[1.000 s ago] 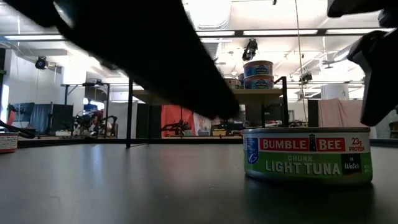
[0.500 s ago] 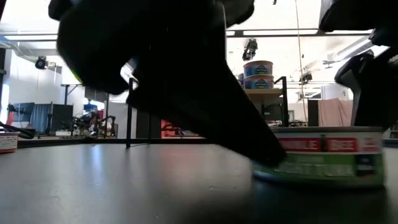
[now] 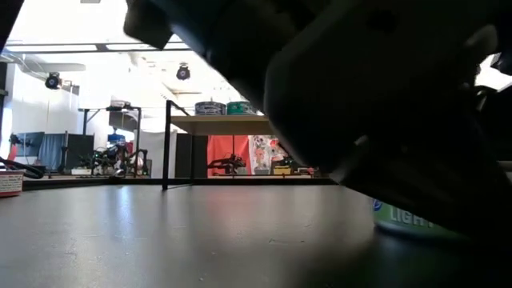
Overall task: Stack canned seafood by type on shelf
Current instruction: Stack the green tuna can on top of the green tuna can
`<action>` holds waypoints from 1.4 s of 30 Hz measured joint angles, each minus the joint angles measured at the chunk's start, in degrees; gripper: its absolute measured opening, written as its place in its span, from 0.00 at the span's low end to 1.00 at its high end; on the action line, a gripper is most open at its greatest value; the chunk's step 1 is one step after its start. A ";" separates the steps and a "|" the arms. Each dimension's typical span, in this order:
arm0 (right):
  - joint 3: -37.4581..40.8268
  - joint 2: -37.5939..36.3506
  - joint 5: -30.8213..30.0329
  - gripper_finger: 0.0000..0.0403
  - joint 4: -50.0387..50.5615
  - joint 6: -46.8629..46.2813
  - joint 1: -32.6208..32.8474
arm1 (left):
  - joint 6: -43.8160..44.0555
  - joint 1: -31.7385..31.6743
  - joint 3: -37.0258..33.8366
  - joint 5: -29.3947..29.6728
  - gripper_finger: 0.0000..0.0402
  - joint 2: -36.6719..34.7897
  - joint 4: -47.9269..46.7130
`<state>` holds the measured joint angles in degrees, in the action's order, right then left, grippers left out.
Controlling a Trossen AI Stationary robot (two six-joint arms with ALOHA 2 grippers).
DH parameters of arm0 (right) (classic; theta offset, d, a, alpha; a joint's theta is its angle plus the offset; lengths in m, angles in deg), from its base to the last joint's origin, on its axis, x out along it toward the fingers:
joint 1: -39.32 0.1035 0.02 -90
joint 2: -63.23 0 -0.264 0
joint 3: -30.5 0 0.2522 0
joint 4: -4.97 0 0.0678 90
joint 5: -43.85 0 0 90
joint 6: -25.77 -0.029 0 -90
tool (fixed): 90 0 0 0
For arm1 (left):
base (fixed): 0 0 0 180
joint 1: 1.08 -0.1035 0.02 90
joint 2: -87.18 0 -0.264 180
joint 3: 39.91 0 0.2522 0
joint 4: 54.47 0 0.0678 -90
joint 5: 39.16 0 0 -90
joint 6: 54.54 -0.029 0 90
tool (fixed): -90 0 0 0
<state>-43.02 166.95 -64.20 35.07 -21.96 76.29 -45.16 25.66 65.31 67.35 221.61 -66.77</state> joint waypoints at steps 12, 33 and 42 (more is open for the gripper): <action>0.69 0.15 1.58 0.76 -0.58 1.97 0.00 | 0.33 -0.86 0.96 -1.04 0.99 1.29 1.62; -15.64 -6.13 1.06 0.68 29.68 8.12 1.44 | -0.92 -3.40 -0.68 5.09 0.94 -15.38 -10.48; -21.24 -13.05 -6.45 0.56 37.54 4.87 1.22 | -2.82 -7.69 -7.01 9.31 0.94 -26.51 -15.18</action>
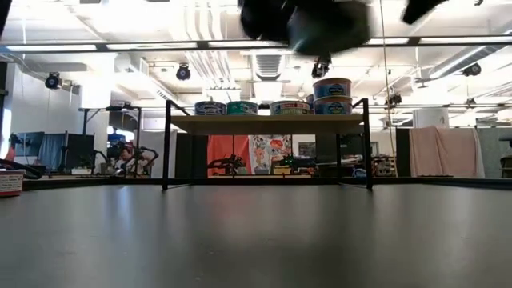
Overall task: Stack canned seafood by type on shelf
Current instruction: Stack the green tuna can on top of the green tuna can
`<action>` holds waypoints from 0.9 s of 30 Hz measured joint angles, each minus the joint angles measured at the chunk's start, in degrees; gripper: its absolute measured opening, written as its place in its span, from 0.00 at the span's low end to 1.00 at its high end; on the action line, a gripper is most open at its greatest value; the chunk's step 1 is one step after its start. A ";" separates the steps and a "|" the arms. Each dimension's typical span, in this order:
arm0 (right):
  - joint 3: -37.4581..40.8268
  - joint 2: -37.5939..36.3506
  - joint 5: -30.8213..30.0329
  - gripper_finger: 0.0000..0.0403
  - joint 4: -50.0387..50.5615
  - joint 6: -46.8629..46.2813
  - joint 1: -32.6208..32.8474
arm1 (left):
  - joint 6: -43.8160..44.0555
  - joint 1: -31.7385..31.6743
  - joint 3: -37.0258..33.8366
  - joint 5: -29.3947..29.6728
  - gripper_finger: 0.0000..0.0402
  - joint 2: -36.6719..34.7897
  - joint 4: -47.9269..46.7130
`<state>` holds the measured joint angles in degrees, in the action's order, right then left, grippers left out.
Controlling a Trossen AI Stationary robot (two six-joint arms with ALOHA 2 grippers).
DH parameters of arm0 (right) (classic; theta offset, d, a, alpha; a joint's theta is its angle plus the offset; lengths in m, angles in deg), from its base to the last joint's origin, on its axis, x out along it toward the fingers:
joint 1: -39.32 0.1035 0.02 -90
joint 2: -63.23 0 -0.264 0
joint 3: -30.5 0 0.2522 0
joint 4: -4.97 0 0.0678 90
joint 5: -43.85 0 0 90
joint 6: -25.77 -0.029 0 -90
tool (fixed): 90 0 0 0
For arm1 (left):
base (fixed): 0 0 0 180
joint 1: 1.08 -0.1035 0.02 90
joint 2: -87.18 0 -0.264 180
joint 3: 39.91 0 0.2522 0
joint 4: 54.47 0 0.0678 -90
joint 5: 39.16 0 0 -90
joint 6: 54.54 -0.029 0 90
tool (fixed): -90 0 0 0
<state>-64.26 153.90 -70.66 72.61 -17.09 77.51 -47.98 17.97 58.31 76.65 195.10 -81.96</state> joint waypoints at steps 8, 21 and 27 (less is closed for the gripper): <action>-1.64 -6.73 -1.97 0.46 2.15 2.41 -2.16 | 2.59 -6.21 -10.27 0.93 0.94 -12.93 -2.55; -3.09 -17.61 -13.04 0.31 -2.76 17.97 -17.80 | -2.46 -22.58 -9.13 -9.57 0.96 -19.20 -2.69; -3.14 -18.79 -0.25 0.15 -9.50 37.69 -30.57 | -9.88 -28.61 -3.72 -11.27 0.96 -15.77 -6.05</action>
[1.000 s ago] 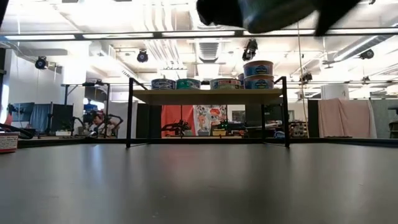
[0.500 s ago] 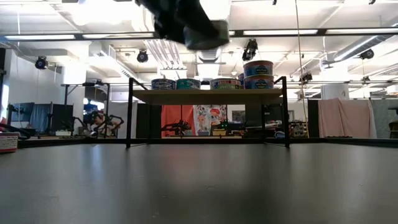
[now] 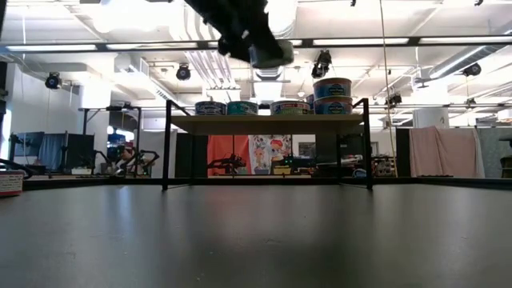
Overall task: Stack canned seafood by type on shelf
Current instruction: Stack the green tuna can on top of the green tuna can
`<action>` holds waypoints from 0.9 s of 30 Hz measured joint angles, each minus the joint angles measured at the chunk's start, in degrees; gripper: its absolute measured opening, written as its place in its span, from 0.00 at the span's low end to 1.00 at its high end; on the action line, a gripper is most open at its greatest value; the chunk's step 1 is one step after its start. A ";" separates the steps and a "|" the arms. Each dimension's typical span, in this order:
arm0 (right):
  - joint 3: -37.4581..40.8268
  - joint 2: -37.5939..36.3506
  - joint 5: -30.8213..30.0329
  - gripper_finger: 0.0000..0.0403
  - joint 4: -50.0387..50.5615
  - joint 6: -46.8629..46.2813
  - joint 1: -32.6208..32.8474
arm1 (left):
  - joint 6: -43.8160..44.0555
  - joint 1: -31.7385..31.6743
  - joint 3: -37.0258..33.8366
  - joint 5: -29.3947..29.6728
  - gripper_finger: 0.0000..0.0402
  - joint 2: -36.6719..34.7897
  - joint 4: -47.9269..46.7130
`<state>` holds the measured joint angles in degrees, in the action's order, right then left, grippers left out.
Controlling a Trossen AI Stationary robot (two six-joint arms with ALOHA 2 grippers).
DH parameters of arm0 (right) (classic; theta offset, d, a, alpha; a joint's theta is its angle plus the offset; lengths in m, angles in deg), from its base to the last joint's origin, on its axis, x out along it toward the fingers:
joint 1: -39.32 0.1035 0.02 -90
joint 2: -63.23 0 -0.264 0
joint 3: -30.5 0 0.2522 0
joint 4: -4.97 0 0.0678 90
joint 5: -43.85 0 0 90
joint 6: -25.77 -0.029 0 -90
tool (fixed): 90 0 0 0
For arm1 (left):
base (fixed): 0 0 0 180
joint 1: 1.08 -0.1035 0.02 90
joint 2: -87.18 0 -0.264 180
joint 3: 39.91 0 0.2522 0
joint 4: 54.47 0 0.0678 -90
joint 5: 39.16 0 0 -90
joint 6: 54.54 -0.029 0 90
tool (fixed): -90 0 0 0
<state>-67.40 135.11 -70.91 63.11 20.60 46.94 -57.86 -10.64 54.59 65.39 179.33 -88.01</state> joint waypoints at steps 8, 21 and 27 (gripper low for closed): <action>0.09 1.22 8.67 0.02 -6.40 15.21 -16.18 | -4.20 -7.63 15.18 -9.37 0.96 12.16 -7.41; 0.81 8.70 24.06 0.02 -9.99 16.51 -33.58 | -5.33 -10.73 30.29 -8.74 0.96 23.68 -13.79; 0.81 11.43 31.22 0.02 -10.05 16.75 -35.54 | -4.25 -10.72 30.99 -7.44 0.96 23.66 -19.99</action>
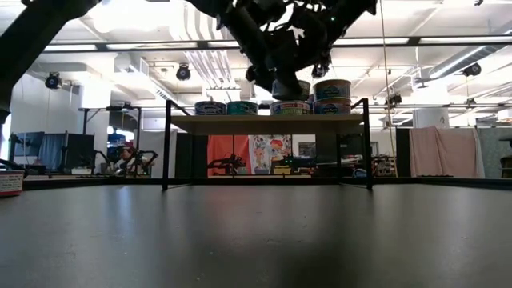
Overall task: Stack canned seafood by type on shelf
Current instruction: Stack the green tuna can on top of the green tuna can
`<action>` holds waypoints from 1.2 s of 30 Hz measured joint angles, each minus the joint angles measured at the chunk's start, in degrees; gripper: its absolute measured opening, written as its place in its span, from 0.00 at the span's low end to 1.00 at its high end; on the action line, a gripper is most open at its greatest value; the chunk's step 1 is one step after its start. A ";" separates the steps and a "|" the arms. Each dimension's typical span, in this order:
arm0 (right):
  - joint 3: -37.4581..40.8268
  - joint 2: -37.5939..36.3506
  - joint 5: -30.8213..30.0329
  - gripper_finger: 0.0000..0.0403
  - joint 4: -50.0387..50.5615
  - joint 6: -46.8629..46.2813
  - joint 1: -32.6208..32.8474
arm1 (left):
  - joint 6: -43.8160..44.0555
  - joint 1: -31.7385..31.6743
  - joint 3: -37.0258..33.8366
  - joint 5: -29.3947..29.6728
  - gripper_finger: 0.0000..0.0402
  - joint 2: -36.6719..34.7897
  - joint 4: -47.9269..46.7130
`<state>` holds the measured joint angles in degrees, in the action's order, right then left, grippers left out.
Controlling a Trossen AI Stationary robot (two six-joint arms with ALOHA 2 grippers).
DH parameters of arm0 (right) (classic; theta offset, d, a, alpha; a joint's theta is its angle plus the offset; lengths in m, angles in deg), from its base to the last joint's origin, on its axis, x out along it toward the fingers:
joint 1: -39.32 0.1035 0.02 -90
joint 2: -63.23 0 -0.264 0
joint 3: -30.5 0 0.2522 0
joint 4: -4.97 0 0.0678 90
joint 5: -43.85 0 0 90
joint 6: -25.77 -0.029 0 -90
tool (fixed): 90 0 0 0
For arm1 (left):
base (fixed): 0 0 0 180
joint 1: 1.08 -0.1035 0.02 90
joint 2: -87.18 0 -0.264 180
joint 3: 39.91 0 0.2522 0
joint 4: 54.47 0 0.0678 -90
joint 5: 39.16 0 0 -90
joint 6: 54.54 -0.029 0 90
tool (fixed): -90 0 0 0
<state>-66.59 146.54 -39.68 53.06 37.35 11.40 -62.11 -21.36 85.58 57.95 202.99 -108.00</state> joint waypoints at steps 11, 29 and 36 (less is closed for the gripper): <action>-0.02 2.10 0.33 0.02 0.10 0.47 -0.01 | 0.39 -0.04 -1.16 -0.30 0.96 -0.35 -0.25; -0.20 4.88 1.27 0.02 2.55 2.32 0.02 | 4.19 -0.19 -2.95 -3.66 0.99 -0.39 -0.32; -0.15 4.46 1.14 0.02 2.33 2.84 -0.11 | 7.11 0.56 -2.49 -1.72 0.99 -0.42 -0.59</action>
<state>-66.74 151.00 -38.55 55.40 40.19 11.29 -55.00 -20.79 83.10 56.23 202.57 -108.59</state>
